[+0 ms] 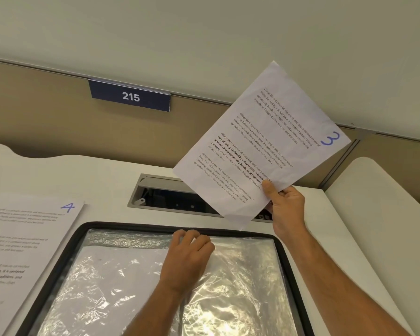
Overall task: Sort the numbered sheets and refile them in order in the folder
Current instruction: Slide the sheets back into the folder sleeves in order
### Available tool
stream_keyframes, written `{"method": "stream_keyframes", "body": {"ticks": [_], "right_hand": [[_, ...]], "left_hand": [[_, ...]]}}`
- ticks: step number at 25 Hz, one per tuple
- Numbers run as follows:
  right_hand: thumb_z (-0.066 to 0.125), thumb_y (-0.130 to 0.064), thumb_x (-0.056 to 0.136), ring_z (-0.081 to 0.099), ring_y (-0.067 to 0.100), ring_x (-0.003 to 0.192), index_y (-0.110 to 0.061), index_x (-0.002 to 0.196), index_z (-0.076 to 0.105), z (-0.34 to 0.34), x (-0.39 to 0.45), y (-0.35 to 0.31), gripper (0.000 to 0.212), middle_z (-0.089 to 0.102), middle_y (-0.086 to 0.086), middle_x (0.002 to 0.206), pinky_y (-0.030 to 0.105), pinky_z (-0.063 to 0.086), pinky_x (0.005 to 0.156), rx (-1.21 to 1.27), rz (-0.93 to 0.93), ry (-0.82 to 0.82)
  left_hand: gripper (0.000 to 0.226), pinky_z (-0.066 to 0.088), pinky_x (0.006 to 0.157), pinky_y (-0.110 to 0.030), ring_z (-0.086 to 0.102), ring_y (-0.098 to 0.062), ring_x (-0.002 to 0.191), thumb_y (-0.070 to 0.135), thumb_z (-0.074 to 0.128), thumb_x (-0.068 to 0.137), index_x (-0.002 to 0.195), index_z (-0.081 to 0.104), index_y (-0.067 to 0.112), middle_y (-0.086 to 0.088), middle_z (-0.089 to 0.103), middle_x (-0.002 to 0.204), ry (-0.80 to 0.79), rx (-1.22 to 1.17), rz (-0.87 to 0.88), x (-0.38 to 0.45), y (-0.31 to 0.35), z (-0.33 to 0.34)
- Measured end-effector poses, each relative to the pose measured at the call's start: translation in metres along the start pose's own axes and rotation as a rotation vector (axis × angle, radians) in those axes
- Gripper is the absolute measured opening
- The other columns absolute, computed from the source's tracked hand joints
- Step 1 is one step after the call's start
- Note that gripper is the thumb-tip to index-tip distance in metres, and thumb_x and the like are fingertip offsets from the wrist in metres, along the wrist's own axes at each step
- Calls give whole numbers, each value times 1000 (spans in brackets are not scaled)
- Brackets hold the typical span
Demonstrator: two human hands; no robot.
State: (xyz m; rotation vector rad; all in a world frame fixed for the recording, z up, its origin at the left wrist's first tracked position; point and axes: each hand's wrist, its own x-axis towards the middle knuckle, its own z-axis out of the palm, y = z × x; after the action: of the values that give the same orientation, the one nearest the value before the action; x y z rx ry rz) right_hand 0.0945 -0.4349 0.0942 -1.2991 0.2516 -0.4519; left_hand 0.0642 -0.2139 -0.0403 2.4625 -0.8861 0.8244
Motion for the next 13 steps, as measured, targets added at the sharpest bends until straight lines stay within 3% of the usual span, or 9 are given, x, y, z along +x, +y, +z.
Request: {"method": "stream_keyframes", "body": {"ticks": [7,13], "right_hand": [[72,-17,77,73,18,100,-15,107,69,5,-7,3,30,78,-1,105,35,62,79,-26,-8,-38],[72,-17,77,74,16,98,-15,104,70,5,-9,0,27,78,-3,102,33,62,79,-46,-31,-70]], "left_hand": [[27,42,73,-35,52,-20,73,4,79,69,79,60,22,6,62,78,-9,26,5,-1,0,3],[30,43,86,-37,63,-19,89,6,78,67,88,65,23,8,69,86,-45,-22,-9,0,2,3]]}}
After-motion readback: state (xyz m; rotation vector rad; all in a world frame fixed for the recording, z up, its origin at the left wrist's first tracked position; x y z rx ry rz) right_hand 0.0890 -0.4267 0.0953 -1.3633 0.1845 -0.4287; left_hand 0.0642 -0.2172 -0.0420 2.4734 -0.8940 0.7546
